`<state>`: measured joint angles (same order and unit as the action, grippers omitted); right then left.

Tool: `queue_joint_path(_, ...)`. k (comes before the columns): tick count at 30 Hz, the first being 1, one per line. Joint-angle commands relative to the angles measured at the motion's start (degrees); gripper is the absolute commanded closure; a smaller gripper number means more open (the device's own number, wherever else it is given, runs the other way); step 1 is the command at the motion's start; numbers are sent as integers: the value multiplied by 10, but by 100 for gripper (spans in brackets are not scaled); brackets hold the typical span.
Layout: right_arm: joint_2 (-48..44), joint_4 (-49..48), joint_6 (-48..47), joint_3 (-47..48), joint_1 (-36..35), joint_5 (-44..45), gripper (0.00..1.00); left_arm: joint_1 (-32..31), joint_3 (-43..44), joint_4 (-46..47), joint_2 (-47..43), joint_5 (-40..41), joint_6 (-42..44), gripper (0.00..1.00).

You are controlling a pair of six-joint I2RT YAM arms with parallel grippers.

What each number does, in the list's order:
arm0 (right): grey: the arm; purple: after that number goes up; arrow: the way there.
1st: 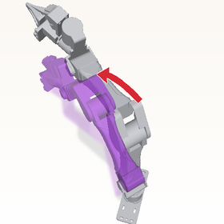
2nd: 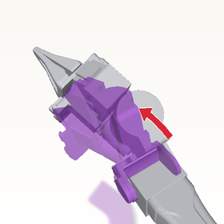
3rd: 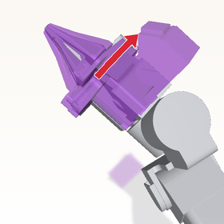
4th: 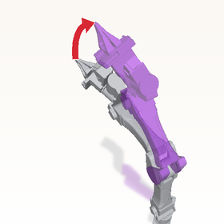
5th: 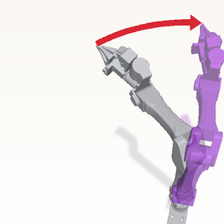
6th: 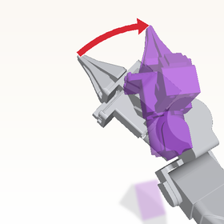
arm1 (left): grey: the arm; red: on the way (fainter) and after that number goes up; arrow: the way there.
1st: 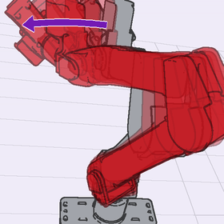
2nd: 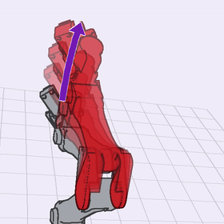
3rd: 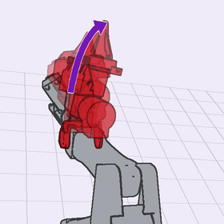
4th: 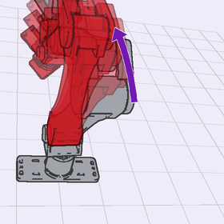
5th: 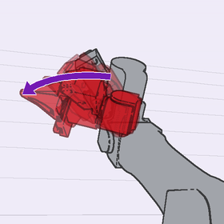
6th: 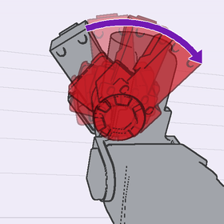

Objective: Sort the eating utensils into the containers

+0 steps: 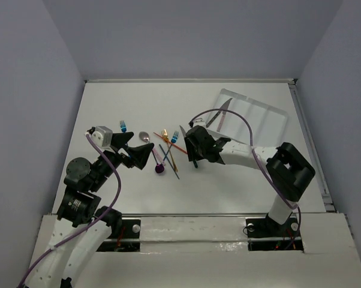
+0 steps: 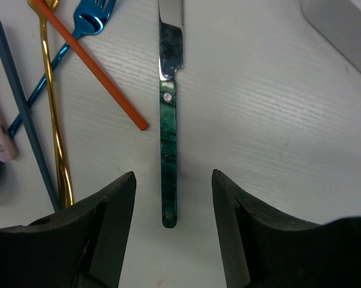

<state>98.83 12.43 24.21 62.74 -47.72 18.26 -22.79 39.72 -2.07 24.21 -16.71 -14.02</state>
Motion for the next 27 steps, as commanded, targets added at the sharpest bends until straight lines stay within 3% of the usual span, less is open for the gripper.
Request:
queue_joint_path(1, 24, 30, 8, -4, -10, 14, 42, 2, 2, 22, 7, -5, 1, 1)
queue_joint_path(14, 63, 52, 21, 16, -21, 18, 48, 7, 1, 22, 6, -10, 0, 1)
queue_joint_path(17, 79, 54, 25, 22, -21, 20, 56, 7, 1, 22, 3, -10, 0, 1)
queue_joint_path(18, 86, 55, 30, 23, -21, 26, 66, 7, 1, 22, 2, -9, 0, 1)
queue_joint_path(24, 62, 56, 41, 19, -21, 61, 92, 7, 1, 22, 2, -11, -1, 1)
queue_joint_path(27, 48, 58, 44, 19, -21, 70, 97, 7, 0, 22, 2, -11, -1, 1)
